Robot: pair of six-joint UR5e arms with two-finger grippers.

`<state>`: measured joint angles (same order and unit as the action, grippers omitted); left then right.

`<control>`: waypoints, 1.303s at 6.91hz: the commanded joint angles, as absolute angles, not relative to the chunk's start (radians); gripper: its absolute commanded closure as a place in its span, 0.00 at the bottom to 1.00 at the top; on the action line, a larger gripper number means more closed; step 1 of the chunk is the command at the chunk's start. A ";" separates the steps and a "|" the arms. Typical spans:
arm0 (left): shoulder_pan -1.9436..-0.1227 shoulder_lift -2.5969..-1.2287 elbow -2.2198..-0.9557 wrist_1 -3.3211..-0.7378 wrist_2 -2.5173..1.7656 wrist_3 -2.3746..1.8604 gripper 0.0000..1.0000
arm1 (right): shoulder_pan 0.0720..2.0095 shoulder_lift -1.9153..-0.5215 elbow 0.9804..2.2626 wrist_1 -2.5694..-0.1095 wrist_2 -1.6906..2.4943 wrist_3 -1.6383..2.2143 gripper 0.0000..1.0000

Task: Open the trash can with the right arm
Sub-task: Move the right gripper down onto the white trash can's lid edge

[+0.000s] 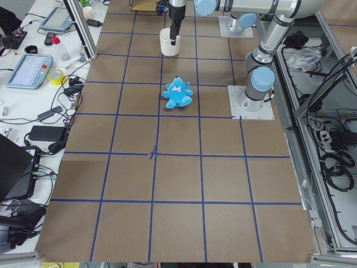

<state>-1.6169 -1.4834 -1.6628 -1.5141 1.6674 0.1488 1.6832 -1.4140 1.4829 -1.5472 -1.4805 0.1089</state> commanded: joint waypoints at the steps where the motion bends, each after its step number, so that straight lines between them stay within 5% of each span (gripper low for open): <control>1: -1.617 -1.483 -1.663 -1.514 1.667 0.149 0.00 | 1.707 -1.387 1.520 -1.584 -1.480 0.123 1.00; 9: -1.617 -1.483 -1.663 -1.514 1.667 0.149 0.00 | 1.756 -1.324 1.703 -1.862 -1.477 0.114 1.00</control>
<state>-1.6168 -1.4834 -1.6628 -1.5140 1.6674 0.1488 1.7530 -1.3433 1.6991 -1.8349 -1.4773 0.1162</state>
